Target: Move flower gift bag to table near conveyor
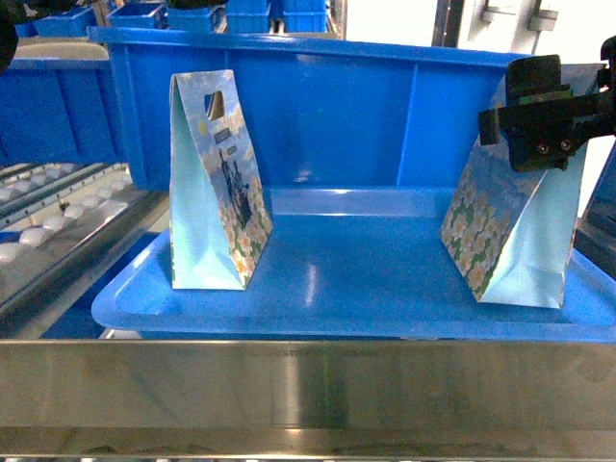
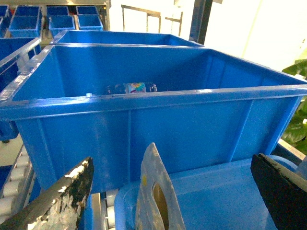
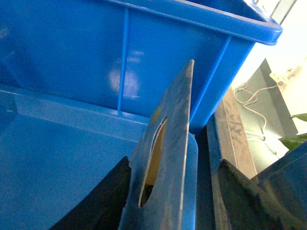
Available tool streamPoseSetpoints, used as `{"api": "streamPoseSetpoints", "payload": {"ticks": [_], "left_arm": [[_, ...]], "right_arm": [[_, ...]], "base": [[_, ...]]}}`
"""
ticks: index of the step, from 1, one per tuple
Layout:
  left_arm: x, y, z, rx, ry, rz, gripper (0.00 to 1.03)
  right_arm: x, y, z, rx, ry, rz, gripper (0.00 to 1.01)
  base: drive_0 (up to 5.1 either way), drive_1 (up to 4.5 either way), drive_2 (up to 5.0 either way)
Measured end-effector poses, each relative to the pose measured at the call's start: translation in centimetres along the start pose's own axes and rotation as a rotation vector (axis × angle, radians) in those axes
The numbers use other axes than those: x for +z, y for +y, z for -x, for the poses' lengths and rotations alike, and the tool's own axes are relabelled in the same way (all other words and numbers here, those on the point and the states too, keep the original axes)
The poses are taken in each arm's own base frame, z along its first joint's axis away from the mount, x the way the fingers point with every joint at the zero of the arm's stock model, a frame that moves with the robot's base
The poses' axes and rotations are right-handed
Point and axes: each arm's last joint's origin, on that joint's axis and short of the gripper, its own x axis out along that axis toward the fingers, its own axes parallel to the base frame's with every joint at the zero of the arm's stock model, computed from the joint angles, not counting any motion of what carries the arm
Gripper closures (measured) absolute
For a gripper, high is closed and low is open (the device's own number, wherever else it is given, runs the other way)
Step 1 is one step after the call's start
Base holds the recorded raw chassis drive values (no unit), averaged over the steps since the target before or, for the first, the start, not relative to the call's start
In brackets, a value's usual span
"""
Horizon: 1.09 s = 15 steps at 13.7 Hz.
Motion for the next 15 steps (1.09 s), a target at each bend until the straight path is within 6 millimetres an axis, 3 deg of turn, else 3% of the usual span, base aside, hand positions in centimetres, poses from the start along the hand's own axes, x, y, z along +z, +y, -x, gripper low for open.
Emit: {"api": "streamPoseSetpoints", "payload": {"ticks": [5,8,10,13,15], "left_arm": [[0.0,0.0,0.0,0.000,0.000,0.000,0.05],[0.0,0.0,0.0,0.000,0.000,0.000,0.05],[0.0,0.0,0.0,0.000,0.000,0.000,0.05],[0.0,0.0,0.0,0.000,0.000,0.000,0.05],[0.0,0.0,0.0,0.000,0.000,0.000,0.05]], "right_arm": [[-0.5,0.7,1.1,0.028,-0.024,0.006,0.97],[-0.4,0.7,2.2,0.055,-0.059,0.005,0.99],[0.8,0.5,3.3,0.081,-0.128,-0.007,0.99],[2.4,-0.5,7.0,0.098,-0.302,-0.008,0.99],[2.2,-2.3,10.0,0.082,-0.379,-0.015,0.99]], "base": [[0.0,0.00,0.0],[0.0,0.00,0.0],[0.0,0.00,0.0],[0.0,0.00,0.0],[0.0,0.00,0.0]]}}
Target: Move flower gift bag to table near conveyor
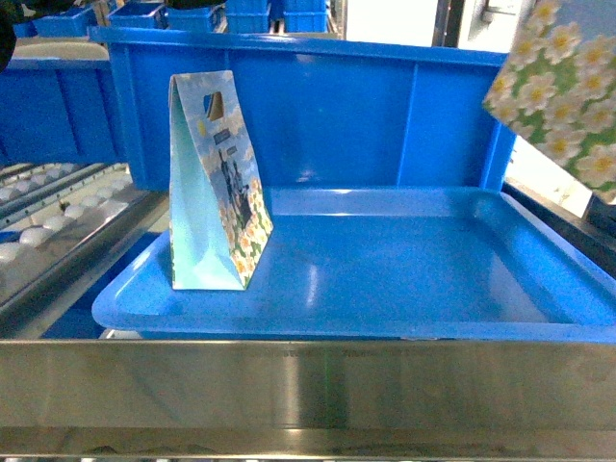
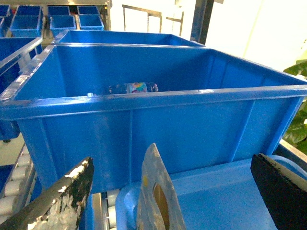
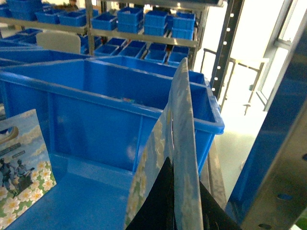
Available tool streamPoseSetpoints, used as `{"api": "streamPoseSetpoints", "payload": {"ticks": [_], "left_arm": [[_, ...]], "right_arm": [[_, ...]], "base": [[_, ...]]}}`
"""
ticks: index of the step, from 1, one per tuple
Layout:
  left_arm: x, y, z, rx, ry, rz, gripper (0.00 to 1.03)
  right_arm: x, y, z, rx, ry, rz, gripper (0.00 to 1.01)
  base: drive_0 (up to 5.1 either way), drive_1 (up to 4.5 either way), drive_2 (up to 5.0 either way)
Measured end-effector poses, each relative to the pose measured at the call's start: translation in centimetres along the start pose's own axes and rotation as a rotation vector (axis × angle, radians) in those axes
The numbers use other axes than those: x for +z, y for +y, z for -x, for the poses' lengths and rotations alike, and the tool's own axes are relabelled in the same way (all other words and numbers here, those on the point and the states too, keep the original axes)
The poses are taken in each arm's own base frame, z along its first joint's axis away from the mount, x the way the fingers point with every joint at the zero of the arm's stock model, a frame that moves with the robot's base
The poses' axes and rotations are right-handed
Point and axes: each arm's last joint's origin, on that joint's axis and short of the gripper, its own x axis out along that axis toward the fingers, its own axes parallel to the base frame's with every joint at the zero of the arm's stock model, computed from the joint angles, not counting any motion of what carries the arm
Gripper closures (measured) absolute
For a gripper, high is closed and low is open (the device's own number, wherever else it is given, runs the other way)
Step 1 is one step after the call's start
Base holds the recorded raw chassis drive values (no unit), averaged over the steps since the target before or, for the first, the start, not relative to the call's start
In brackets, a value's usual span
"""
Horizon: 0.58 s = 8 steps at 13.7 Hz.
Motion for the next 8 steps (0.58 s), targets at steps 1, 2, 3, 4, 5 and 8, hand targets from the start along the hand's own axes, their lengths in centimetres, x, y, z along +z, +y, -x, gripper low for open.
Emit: {"api": "streamPoseSetpoints", "payload": {"ticks": [1,2,3,4,5,8], "left_arm": [[0.0,0.0,0.0,0.000,0.000,0.000,0.05],[0.0,0.0,0.0,0.000,0.000,0.000,0.05],[0.0,0.0,0.0,0.000,0.000,0.000,0.05],[0.0,0.0,0.0,0.000,0.000,0.000,0.05],[0.0,0.0,0.0,0.001,0.000,0.000,0.05],[0.0,0.0,0.0,0.000,0.000,0.000,0.05]], "right_arm": [[0.1,-0.5,1.5,0.003,-0.033,0.005,0.99],[0.1,-1.0,2.9,-0.002,-0.046,0.009,0.99],[0.0,-1.8,4.3,-0.030,-0.072,0.010,0.99],[-0.3,-2.4,5.3,-0.042,-0.085,0.014,0.99],[-0.8,-2.9,6.2,-0.065,-0.086,0.014,0.99],[-1.9,-3.8,7.0,-0.132,-0.085,0.003,0.99]], "base": [[0.0,0.00,0.0],[0.0,0.00,0.0],[0.0,0.00,0.0],[0.0,0.00,0.0],[0.0,0.00,0.0],[0.0,0.00,0.0]]}}
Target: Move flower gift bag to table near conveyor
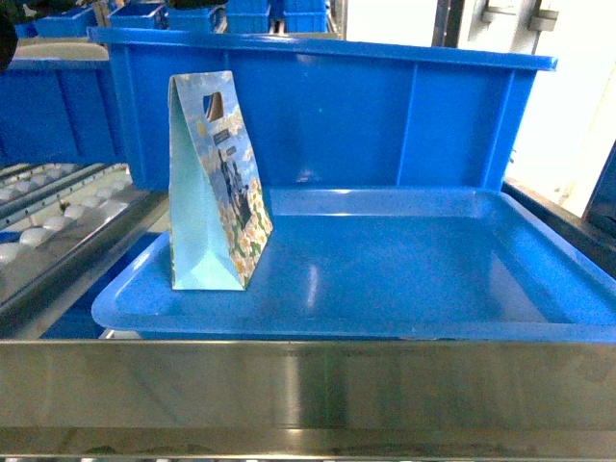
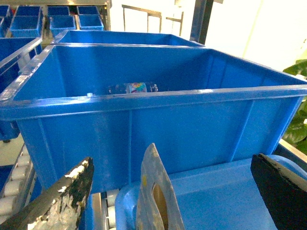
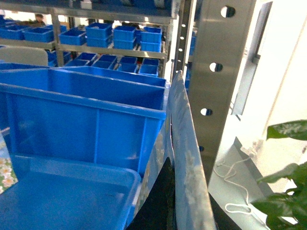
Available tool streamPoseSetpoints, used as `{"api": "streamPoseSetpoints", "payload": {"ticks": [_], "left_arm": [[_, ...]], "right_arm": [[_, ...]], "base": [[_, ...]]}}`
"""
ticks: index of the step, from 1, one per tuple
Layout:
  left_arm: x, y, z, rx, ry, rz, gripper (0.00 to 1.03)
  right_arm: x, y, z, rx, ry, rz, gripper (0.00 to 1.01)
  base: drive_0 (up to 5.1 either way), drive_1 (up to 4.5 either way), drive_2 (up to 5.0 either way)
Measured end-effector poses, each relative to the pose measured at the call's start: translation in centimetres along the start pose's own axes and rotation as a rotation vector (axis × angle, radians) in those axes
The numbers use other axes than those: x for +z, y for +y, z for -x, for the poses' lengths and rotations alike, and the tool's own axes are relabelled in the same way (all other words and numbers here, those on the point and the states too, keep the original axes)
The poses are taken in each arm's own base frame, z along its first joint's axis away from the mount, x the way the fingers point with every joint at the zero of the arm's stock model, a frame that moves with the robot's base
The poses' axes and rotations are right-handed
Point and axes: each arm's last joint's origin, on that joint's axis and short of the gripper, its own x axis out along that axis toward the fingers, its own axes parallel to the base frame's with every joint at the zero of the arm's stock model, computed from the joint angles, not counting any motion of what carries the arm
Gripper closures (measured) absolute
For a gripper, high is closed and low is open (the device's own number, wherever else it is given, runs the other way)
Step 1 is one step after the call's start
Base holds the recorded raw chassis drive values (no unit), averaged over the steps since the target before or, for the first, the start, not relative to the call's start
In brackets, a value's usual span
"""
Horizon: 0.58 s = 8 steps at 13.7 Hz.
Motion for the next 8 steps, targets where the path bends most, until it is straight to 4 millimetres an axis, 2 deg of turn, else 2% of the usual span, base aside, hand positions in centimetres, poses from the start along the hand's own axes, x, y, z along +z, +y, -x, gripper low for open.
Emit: {"api": "streamPoseSetpoints", "payload": {"ticks": [5,8], "left_arm": [[0.0,0.0,0.0,0.000,0.000,0.000,0.05],[-0.7,-1.6,-1.2,0.032,0.046,0.005,0.05]], "right_arm": [[-0.2,-0.2,0.0,-0.018,0.012,0.000,0.99],[-0.2,-0.2,0.0,-0.017,0.011,0.000,0.99]], "base": [[0.0,0.00,0.0],[0.0,0.00,0.0]]}}
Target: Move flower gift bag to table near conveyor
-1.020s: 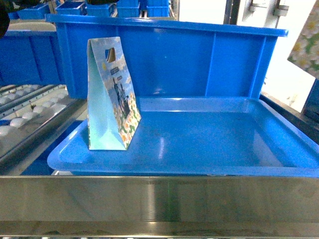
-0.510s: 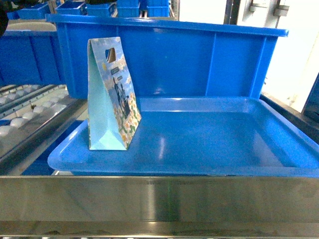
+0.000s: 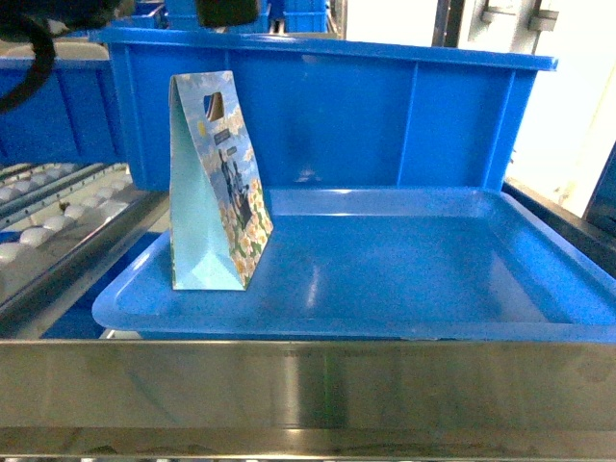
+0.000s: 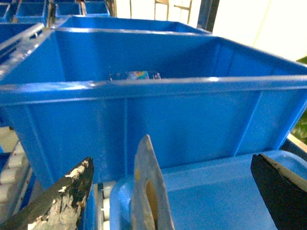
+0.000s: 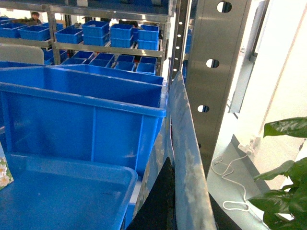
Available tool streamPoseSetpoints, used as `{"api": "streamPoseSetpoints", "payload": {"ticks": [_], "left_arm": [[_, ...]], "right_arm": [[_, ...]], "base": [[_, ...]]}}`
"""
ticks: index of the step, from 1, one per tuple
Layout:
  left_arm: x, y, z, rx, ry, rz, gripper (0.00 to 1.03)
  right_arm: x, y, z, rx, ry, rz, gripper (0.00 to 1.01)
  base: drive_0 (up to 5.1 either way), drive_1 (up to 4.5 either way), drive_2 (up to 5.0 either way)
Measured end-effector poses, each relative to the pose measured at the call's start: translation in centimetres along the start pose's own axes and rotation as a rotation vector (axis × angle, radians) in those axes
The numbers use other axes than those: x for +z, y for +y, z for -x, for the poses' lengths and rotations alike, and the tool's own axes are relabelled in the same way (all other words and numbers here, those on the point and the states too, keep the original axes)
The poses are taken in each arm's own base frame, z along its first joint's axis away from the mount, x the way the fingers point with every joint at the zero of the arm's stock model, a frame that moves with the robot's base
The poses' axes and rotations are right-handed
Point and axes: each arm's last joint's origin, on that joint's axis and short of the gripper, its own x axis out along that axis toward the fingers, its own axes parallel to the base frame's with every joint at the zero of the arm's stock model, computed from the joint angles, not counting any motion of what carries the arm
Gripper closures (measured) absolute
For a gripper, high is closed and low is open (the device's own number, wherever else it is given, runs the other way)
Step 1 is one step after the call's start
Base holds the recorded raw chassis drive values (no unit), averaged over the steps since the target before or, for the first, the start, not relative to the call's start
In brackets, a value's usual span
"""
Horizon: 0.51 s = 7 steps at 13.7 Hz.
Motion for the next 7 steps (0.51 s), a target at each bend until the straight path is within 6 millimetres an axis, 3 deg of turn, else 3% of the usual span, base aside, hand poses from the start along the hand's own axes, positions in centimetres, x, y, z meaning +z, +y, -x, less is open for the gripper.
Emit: {"api": "streamPoseSetpoints", "payload": {"ticks": [3,7], "left_arm": [[-2.4,-1.3,-1.6,0.063,0.082,-0.025,0.05],[-3.1,-1.1,-2.3,0.127,0.102,-0.019,0.05]], "right_arm": [[0.0,0.0,0.0,0.000,0.001,0.000,0.99],[0.0,0.0,0.0,0.000,0.001,0.000,0.99]], "base": [[0.0,0.00,0.0],[0.0,0.00,0.0]]}}
